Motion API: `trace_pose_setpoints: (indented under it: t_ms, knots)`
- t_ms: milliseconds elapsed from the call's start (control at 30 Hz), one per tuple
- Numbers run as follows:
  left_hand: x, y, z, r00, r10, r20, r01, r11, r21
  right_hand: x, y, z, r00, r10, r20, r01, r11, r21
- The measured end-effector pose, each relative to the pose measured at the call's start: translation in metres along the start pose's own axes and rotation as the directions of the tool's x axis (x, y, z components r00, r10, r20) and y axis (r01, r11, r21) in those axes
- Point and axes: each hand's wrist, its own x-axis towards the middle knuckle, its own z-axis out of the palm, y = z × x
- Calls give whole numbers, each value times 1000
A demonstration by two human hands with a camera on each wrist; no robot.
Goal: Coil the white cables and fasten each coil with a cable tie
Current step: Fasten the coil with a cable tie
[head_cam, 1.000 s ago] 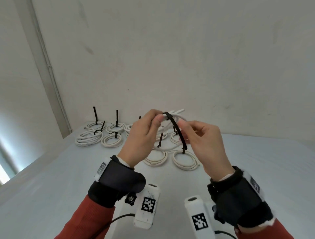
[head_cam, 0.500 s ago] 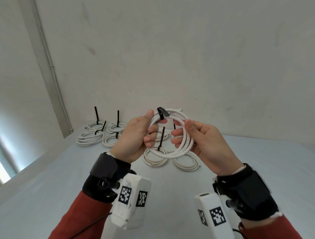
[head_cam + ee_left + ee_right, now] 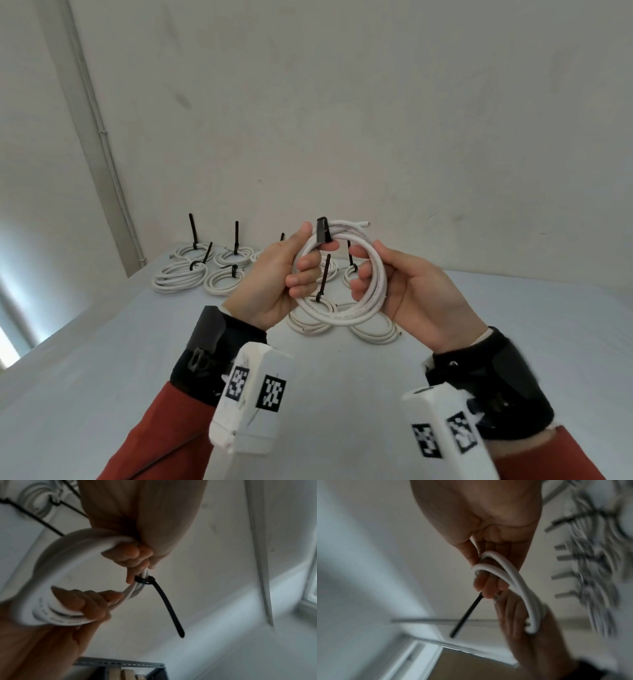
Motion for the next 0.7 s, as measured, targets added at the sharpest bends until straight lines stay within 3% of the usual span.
trace_pose_setpoints:
  t_ms: [67,133,200,267,300,367,500,567,633,700]
  knots:
    - [1,0,-3,999,19,-30,-17,998,63,3,2,-6,981,-175,-89,148,956,-253]
    - [0,-1,-3,999,27,-43,-23,994,108,5,3,-12,913,-394,-103,288,803,-522]
    - [0,-3,-3,998,27,-49,-20,990,141,6,2,-18,821,-566,77,392,460,-797]
    - [0,-4,-2,998,27,-51,-17,984,180,8,3,-23,748,-600,283,434,121,-893]
    - [0,-5,-2,998,28,-51,-17,979,203,9,3,-24,736,-589,334,429,23,-903]
    - [0,-6,0,998,35,-45,-23,967,255,9,5,-25,739,-565,367,400,-71,-914]
    - [-3,-5,1,997,66,-27,-53,942,332,9,6,-22,755,-537,377,359,-142,-922]
    - [-3,-4,0,997,73,-14,-63,931,359,7,5,-21,782,-514,352,354,-98,-930]
    - [-4,-2,-3,997,76,16,-76,919,386,5,1,-21,841,-475,260,336,82,-938]
    - [-5,1,-5,996,71,59,-89,908,409,4,-5,-22,915,-364,172,317,390,-864]
